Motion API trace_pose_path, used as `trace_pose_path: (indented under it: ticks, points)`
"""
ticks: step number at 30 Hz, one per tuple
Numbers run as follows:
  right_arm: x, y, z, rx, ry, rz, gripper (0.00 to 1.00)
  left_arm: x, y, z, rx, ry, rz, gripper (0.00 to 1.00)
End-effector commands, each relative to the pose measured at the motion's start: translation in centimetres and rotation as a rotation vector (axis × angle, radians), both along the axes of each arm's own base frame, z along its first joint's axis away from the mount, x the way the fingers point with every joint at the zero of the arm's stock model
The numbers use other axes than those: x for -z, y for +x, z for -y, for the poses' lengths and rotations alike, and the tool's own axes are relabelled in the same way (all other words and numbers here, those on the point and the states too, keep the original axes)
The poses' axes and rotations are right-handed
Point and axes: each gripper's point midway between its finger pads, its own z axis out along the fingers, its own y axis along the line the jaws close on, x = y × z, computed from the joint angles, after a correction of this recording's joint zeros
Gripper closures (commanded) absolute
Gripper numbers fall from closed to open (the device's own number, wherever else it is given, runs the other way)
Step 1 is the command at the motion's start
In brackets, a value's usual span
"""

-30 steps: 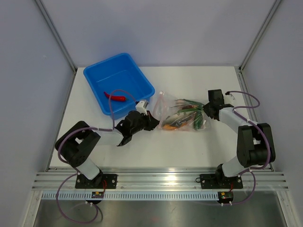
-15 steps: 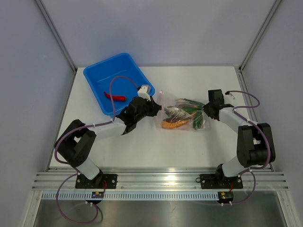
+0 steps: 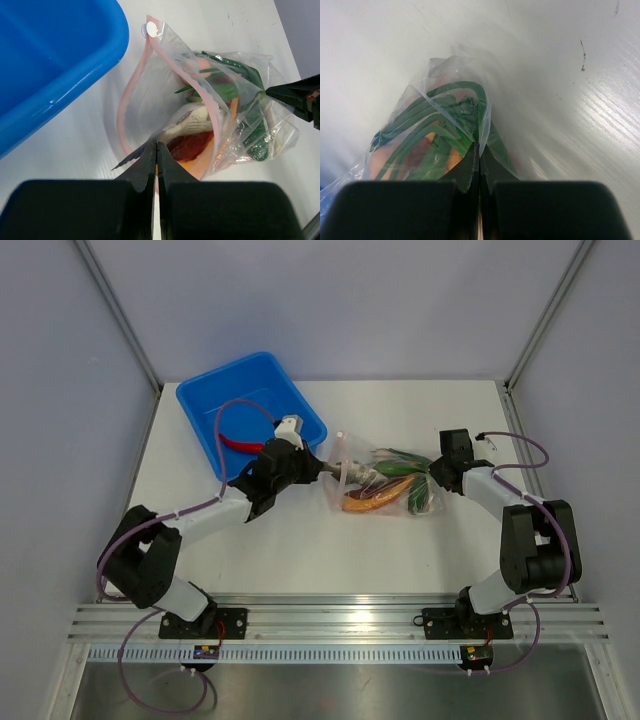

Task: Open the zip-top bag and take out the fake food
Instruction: Place the fake fish in the bin.

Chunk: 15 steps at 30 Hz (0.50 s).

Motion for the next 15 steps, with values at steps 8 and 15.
trace_pose_path:
  ticks: [8, 15]
  points:
    - [-0.1, 0.4, 0.5, 0.011, -0.008, 0.006, 1.00, -8.4, -1.3, -3.0, -0.034, -0.081, 0.129, 1.00]
    - [0.0, 0.4, 0.3, 0.005, -0.004, 0.003, 1.00, -13.6, -2.2, -3.7, -0.017, -0.106, 0.184, 1.00]
